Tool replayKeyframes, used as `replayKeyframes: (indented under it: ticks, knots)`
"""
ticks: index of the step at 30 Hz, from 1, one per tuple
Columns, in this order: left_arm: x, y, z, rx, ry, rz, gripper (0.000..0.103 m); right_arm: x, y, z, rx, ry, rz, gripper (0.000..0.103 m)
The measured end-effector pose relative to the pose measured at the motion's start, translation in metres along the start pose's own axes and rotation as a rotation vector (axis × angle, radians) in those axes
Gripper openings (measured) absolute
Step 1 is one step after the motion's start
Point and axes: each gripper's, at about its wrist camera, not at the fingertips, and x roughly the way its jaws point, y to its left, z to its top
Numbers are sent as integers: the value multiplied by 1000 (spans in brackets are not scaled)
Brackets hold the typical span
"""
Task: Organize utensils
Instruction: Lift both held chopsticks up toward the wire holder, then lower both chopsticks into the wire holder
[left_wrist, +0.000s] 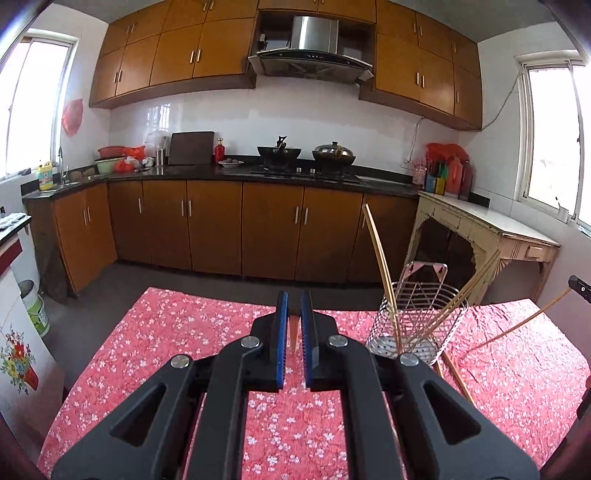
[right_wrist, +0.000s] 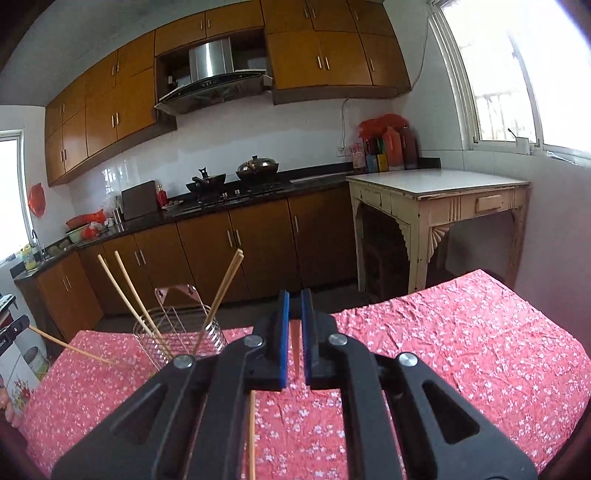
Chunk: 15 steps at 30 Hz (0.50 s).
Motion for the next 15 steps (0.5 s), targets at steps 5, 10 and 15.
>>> replayKeyframes:
  ticks: [5, 10, 15]
  knots:
    - [-6, -5, 10, 19, -34, 0, 7, -5, 3, 14, -6, -30, 6, 7]
    - [-11, -10, 12, 41, -53, 2, 7, -11, 3, 21, -8, -40, 15, 7]
    - [-13, -14, 13, 49, -60, 2, 7, -15, 4, 21, -11, -39, 21, 7]
